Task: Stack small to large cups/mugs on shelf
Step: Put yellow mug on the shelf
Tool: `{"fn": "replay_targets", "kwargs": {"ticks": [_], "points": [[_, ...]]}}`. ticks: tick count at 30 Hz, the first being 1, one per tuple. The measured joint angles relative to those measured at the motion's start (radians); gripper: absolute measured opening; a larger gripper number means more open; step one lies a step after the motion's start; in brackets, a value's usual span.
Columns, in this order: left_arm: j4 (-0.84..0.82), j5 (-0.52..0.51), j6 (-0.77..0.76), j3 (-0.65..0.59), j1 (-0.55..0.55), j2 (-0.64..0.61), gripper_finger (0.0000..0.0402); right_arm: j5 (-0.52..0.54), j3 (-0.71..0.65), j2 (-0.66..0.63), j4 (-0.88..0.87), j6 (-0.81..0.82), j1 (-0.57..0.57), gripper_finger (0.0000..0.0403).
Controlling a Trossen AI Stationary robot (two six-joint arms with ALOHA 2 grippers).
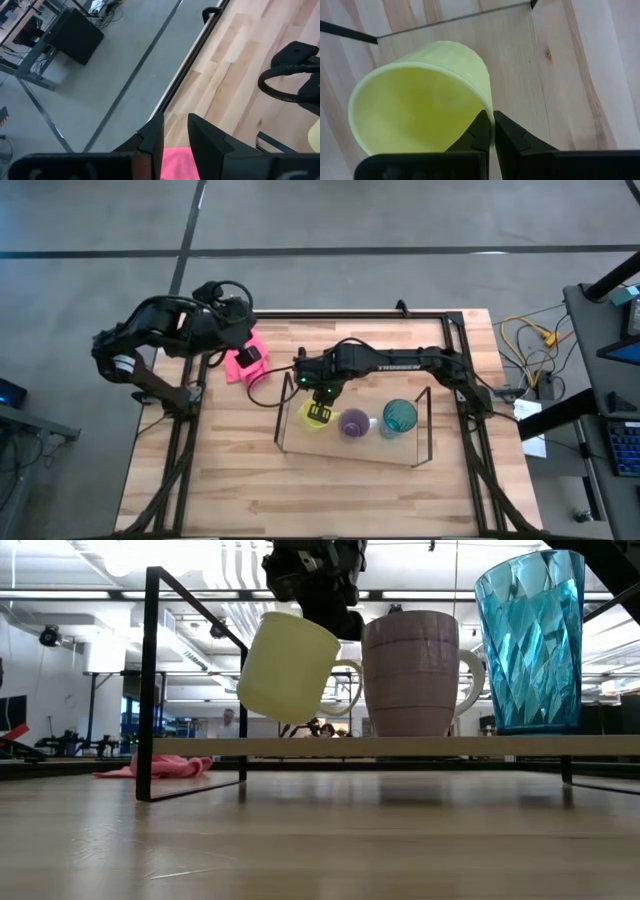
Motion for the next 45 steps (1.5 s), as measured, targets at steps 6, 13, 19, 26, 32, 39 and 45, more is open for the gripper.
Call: {"fn": "replay_targets", "kwargs": {"ticks": [6, 13, 19, 26, 32, 39, 45], "points": [[0.0, 0.0, 0.0, 0.0, 0.0, 0.01, 0.0073, 0.005, -0.012, -0.001, 0.057, -0.011, 0.0, 0.001], [0.0, 0.001, -0.001, 0.0, 0.0, 0.011, 0.0073, 0.004, -0.05, -0.002, 0.057, -0.021, 0.0, 0.0012], [0.0, 0.001, -0.002, 0.0, 0.0, 0.011, 0.0073, -0.003, -0.06, -0.002, 0.058, -0.036, 0.0, 0.0012], [0.0, 0.001, -0.003, -0.001, 0.0, 0.011, 0.0073, -0.013, -0.066, -0.002, 0.059, -0.048, 0.0, 0.0013], [0.0, 0.002, -0.004, -0.001, 0.0, 0.011, 0.0073, -0.015, -0.068, -0.002, 0.06, -0.048, 0.0, 0.0013], [0.0, 0.002, -0.003, -0.001, 0.0, 0.011, 0.0073, -0.016, -0.068, -0.002, 0.061, -0.045, 0.0, 0.0013], [0.0, 0.002, -0.003, -0.001, 0.0, 0.011, 0.0073, -0.055, -0.068, -0.002, 0.067, -0.01, -0.001, 0.0013]]}}
